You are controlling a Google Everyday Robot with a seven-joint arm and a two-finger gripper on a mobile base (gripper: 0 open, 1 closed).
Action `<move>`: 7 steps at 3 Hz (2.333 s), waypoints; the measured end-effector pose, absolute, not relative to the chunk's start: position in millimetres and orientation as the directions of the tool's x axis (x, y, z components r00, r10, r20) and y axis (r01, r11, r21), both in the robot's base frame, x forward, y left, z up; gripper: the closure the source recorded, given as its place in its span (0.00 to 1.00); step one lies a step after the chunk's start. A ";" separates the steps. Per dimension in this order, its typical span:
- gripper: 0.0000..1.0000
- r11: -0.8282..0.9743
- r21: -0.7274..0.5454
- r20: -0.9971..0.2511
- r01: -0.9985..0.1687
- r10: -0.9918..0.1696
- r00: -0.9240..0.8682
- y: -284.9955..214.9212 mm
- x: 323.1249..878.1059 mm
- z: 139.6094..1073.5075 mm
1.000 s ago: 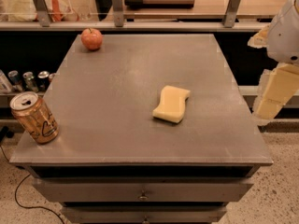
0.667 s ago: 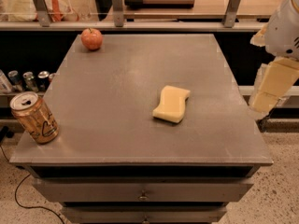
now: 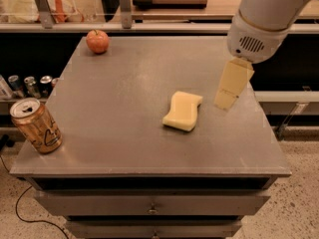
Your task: Move sponge near orange can
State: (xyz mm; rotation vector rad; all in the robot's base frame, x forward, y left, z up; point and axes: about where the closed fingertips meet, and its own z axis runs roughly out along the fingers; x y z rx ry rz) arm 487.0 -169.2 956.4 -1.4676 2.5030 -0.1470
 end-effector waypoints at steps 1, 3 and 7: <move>0.00 0.564 -0.202 -0.175 -0.801 -0.825 -0.537 -165.4 490.5 958.1; 0.00 0.626 -0.172 -0.168 -0.761 -0.779 -0.604 -159.9 497.7 953.7; 0.00 0.922 -0.185 -0.008 -0.340 -0.348 -0.938 -100.8 538.7 878.2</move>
Offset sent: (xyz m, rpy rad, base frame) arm 0.0037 0.0041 0.0012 0.0182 -0.0095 -0.0775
